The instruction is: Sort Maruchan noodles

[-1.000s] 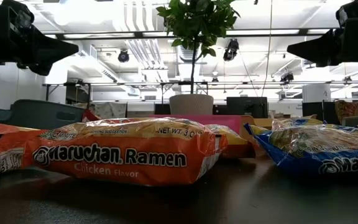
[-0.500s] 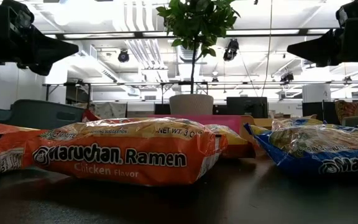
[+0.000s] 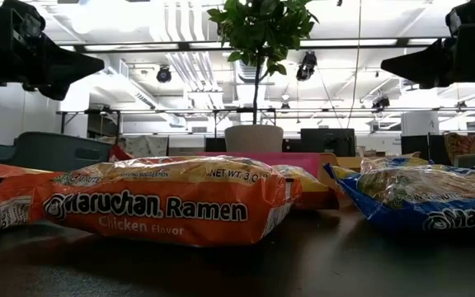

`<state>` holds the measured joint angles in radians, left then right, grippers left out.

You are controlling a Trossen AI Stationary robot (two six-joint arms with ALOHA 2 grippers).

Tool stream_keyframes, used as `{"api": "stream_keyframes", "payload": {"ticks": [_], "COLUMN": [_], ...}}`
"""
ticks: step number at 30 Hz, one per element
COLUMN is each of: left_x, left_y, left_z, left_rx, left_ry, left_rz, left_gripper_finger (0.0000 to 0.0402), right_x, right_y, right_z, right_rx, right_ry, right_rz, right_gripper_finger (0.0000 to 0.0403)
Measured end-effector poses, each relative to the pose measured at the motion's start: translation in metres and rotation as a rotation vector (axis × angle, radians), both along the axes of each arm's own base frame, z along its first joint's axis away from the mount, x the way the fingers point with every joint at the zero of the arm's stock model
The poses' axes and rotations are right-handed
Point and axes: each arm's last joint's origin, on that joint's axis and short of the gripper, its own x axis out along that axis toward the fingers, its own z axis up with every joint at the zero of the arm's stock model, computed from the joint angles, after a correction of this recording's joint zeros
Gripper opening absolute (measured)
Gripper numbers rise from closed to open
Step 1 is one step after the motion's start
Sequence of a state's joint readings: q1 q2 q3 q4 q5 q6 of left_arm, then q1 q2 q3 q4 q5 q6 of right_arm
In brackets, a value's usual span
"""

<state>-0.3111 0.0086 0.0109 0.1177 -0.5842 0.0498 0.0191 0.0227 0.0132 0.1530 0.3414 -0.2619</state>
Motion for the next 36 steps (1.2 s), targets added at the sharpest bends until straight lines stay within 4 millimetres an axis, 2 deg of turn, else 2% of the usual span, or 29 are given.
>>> {"api": "stream_keyframes", "payload": {"ticks": [32,36], "left_x": [0.0000,-0.0001], "left_y": [0.0000,0.0000], "left_z": [0.0003,0.0014], "left_rx": [-0.001,-0.134], "left_ry": [-0.003,-0.052], "left_rz": [0.000,-0.015], "left_gripper_finger": [0.0000,0.0000], "right_x": [0.0000,0.0000], "right_y": [0.0000,0.0000], "right_z": [0.0001,0.0000], "right_rx": [0.000,-0.006], "right_ry": [0.000,0.002], "right_rz": [0.000,-0.001], "right_gripper_finger": [0.0052,0.0052]}}
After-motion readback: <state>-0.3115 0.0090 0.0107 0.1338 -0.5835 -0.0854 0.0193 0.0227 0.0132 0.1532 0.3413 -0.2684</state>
